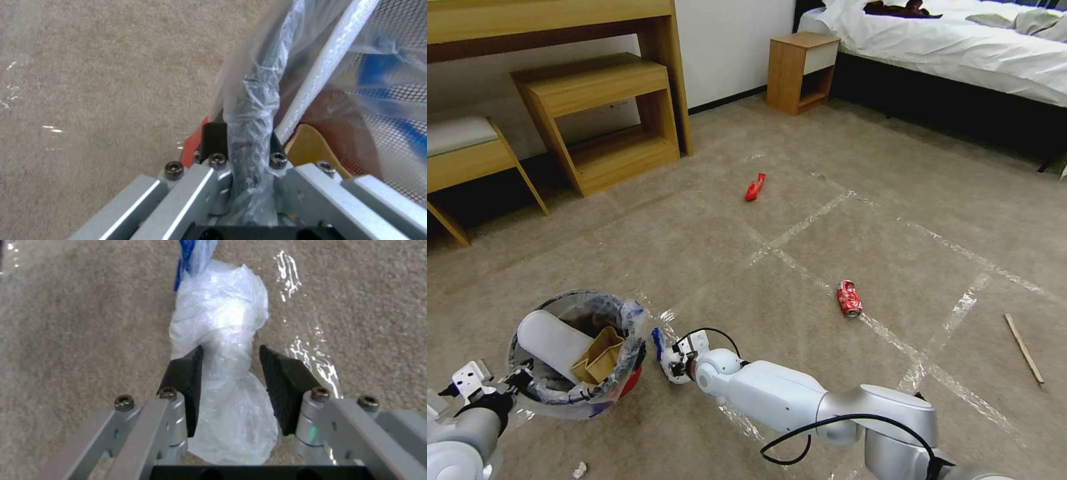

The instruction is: Pick up the trash bin and place the garbage on the floor into it.

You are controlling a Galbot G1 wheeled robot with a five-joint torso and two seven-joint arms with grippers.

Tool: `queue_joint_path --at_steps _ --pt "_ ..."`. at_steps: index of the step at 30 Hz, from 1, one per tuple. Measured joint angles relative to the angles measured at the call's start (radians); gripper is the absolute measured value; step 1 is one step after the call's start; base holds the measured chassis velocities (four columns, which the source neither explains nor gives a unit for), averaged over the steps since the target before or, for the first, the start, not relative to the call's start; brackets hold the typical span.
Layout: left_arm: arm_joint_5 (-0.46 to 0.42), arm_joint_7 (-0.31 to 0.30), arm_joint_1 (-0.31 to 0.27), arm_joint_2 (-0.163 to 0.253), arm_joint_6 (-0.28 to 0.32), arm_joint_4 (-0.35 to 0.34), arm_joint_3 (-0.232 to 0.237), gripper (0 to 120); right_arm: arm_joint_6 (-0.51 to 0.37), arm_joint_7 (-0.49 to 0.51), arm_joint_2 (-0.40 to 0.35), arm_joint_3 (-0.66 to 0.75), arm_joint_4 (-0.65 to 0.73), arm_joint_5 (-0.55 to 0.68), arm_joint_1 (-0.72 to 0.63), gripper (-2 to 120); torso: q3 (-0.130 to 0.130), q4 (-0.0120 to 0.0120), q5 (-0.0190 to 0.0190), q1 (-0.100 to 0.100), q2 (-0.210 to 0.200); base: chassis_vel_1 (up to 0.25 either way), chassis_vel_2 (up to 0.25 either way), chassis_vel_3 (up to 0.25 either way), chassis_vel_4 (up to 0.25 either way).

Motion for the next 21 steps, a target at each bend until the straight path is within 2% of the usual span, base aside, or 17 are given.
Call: queue_joint_path --at_steps 4,6,11,13,16,21 --pt "0.002 0.001 -0.001 0.001 -0.001 0.000 0.002 1 0.004 -0.001 -0.005 0.000 0.007 -0.004 -0.003 33 0.000 0.0000 -0.0001 0.000 0.000 0.000 0.000 0.000 0.000" --pt "0.004 0.001 -0.001 -0.001 -0.002 0.000 0.003 1 0.005 -0.001 -0.004 0.000 0.008 -0.004 -0.004 26 0.000 -0.0001 0.0000 0.000 0.000 0.000 0.000 0.000 0.000" --pt "0.009 0.001 0.001 -0.005 -0.002 -0.003 0.007 1 0.012 -0.009 0.002 -0.005 0.002 -0.013 -0.008 19 0.000 0.0000 0.0000 0.000 0.000 0.000 0.000 0.000 0.000" --pt "0.011 0.001 0.001 -0.007 -0.002 -0.005 0.009 1 0.014 -0.014 0.006 -0.011 0.001 -0.014 -0.011 5 0.000 -0.0001 0.0000 0.000 0.000 0.000 0.000 0.000 0.000" --pt "0.012 0.001 0.001 -0.008 -0.002 -0.005 0.010 1 0.017 -0.017 0.009 -0.013 -0.001 -0.016 -0.014 0 0.000 -0.0001 0.0000 0.000 0.000 0.000 0.000 0.000 0.000" --pt "0.015 0.001 0.000 -0.013 -0.002 -0.005 0.015 1 0.022 -0.020 0.011 -0.023 0.001 -0.018 -0.019 0 0.000 -0.0001 0.0000 0.000 0.000 0.000 0.000 0.000 0.000"
